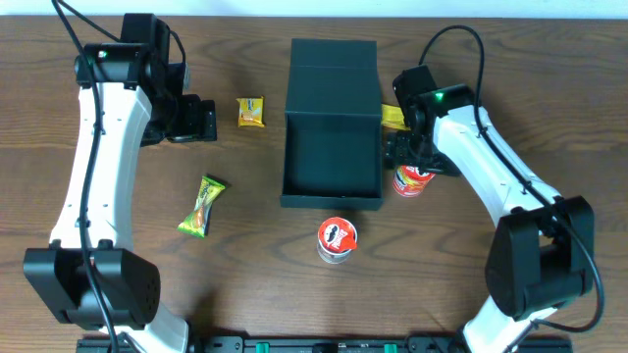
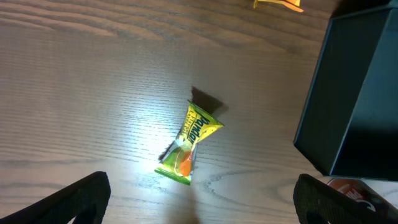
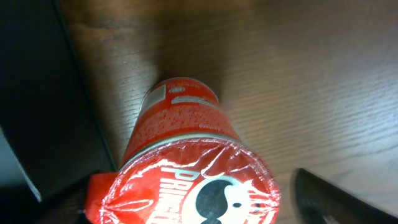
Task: Pack container
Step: 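Grasp the red Pringles can with the right gripper and lift it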
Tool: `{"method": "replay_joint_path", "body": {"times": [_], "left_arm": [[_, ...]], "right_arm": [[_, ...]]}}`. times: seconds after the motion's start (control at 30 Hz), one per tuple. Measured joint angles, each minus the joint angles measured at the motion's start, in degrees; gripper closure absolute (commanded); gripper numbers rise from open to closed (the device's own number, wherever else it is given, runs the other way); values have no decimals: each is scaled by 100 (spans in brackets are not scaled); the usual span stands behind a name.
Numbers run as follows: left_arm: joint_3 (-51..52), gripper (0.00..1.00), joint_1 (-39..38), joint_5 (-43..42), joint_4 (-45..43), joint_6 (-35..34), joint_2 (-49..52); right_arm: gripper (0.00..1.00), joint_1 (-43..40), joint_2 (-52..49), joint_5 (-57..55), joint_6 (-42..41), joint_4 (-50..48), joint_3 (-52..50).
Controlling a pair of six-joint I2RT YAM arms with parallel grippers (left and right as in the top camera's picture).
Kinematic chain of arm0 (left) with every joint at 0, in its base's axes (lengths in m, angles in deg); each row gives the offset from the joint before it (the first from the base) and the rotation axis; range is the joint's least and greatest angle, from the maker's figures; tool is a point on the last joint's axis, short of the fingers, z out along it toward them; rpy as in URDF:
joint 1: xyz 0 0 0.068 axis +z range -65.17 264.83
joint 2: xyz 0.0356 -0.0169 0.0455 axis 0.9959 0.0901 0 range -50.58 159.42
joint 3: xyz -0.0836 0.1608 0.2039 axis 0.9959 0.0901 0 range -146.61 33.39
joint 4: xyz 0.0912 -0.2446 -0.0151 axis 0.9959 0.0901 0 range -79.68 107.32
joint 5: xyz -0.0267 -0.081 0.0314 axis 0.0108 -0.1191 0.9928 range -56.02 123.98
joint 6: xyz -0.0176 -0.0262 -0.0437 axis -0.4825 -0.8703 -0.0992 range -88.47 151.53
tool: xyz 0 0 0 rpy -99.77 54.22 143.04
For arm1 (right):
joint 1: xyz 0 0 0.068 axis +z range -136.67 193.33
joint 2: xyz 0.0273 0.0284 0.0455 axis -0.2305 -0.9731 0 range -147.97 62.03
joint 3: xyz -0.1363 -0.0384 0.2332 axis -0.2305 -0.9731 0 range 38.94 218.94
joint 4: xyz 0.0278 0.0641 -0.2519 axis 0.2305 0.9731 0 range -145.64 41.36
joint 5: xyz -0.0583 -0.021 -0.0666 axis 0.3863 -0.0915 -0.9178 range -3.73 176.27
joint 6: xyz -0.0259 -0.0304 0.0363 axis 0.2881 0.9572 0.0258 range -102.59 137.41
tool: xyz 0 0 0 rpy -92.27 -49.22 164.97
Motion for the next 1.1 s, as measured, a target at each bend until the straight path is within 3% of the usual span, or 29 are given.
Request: {"method": "replay_joint_path", "body": {"times": [0.07, 0.27, 0.6, 0.9, 1.1], "left_arm": [[0, 4, 0, 4, -2, 0, 0], [0, 4, 0, 20, -2, 0, 0], [0, 4, 0, 20, 2, 0, 0], [0, 4, 0, 22, -4, 0, 0], [0, 4, 0, 22, -11, 0, 0]], "right_arm": [[34, -2, 0, 31, -2, -15, -17], [44, -2, 2, 85, 35, -66, -17], [41, -2, 2, 275, 116, 334, 262], [36, -2, 7, 455, 337, 1300, 2218], [36, -31, 17, 1613, 321, 999, 2726]]}}
